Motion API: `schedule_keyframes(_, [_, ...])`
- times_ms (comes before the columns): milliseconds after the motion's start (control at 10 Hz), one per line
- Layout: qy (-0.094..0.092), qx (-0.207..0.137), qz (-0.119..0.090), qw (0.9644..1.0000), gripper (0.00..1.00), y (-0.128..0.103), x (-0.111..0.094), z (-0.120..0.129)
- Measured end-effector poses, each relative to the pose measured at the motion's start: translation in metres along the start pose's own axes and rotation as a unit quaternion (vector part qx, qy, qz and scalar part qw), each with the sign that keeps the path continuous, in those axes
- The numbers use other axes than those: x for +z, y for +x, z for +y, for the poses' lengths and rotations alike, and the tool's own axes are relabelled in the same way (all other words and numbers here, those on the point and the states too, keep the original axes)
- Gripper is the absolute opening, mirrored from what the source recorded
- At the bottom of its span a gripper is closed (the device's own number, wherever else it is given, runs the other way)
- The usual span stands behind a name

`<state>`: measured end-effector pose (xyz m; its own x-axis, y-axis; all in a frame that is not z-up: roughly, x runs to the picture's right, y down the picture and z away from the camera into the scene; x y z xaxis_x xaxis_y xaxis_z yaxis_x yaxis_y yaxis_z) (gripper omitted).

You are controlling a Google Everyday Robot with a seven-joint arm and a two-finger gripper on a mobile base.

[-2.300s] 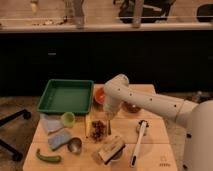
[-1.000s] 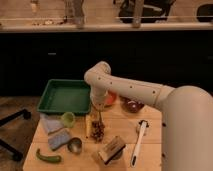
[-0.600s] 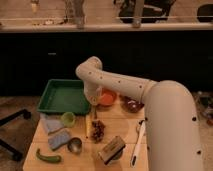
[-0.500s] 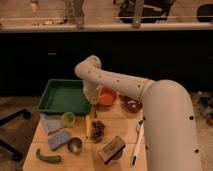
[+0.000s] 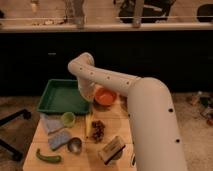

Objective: Place fork in tray

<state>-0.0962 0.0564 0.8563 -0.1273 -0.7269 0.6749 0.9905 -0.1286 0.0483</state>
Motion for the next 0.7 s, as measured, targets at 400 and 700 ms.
schedule_keyframes(400, [-0.011, -0.015, -0.011, 0.9998, 0.0, 0.024, 0.003, -0.017])
schedule_keyframes(700, [-0.009, -0.026, -0.014, 0.9995, 0.0, 0.043, 0.002, -0.03])
